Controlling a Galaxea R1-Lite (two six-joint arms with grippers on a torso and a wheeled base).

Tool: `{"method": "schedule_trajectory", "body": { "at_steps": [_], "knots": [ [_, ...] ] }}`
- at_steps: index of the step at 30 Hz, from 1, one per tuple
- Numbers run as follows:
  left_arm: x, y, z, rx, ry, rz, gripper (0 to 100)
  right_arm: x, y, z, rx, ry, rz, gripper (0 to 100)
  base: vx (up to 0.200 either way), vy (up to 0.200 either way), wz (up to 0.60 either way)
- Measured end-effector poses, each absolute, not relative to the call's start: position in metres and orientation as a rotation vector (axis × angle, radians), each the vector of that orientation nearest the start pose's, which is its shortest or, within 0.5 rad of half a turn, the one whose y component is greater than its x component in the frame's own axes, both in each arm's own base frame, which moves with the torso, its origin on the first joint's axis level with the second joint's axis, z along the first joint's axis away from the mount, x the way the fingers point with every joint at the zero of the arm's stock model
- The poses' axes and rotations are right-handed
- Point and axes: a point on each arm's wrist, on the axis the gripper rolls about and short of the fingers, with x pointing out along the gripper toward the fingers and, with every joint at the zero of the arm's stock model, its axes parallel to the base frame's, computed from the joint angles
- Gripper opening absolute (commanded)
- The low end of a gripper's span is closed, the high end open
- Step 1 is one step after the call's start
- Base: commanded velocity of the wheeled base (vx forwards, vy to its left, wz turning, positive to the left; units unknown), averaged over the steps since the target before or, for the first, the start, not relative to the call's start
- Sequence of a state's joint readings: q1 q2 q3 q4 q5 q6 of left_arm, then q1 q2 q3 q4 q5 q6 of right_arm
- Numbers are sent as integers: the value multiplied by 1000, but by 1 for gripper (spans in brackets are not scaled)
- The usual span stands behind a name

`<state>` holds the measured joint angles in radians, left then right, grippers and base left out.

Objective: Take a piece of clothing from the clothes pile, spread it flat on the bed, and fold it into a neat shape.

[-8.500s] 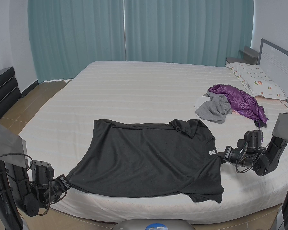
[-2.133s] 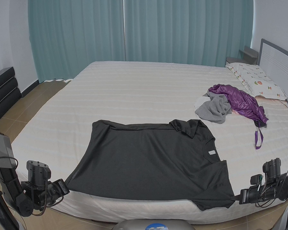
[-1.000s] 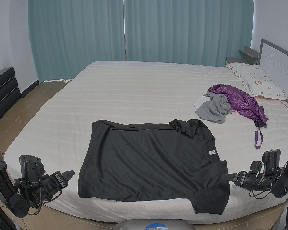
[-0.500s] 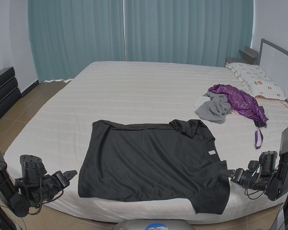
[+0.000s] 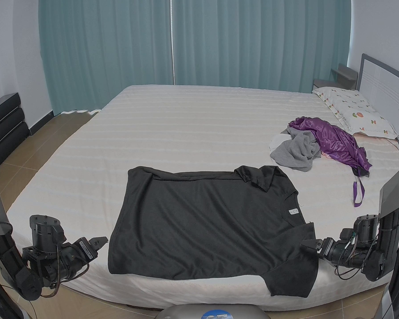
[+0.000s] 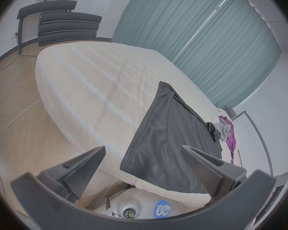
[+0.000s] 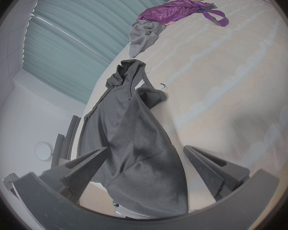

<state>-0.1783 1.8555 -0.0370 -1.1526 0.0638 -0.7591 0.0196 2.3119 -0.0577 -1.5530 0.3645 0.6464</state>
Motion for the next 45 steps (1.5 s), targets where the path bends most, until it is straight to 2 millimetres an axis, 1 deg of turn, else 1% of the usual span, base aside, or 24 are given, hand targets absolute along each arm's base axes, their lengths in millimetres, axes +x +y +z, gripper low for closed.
{"method": "schedule_trajectory", "body": {
  "at_steps": [4, 5, 13, 22, 26, 32, 41, 45],
  "knots": [
    [192, -33, 36, -649, 669, 146, 100, 231, 12, -27, 740, 784, 129, 100, 0, 0, 0],
    [192, -33, 36, -649, 670, 147, 100, 232, 11, -27, 743, 780, 128, 0, 0, 0, 0],
    [192, -33, 36, -649, 671, 147, 100, 234, 9, -27, 754, 771, 112, 0, 0, 0, 0],
    [192, -33, 36, -648, 672, 149, 100, 225, 0, -27, 753, 782, 69, 0, 0, 0, 0],
    [192, -33, 36, -647, 673, 149, 100, 220, -2, -25, 723, 786, 71, 0, 0, 0, 0],
    [192, -33, 35, -646, 675, 151, 100, 219, -5, -24, 710, 778, 65, 0, 0, 0, 0],
    [192, -33, 35, -644, 676, 151, 100, 209, -6, -28, 669, 883, 50, 0, 0, 0, 0],
    [192, -33, 35, -643, 676, 151, 100, 208, -5, -26, 651, 885, 60, 0, 0, 0, 0]
  ]
}}
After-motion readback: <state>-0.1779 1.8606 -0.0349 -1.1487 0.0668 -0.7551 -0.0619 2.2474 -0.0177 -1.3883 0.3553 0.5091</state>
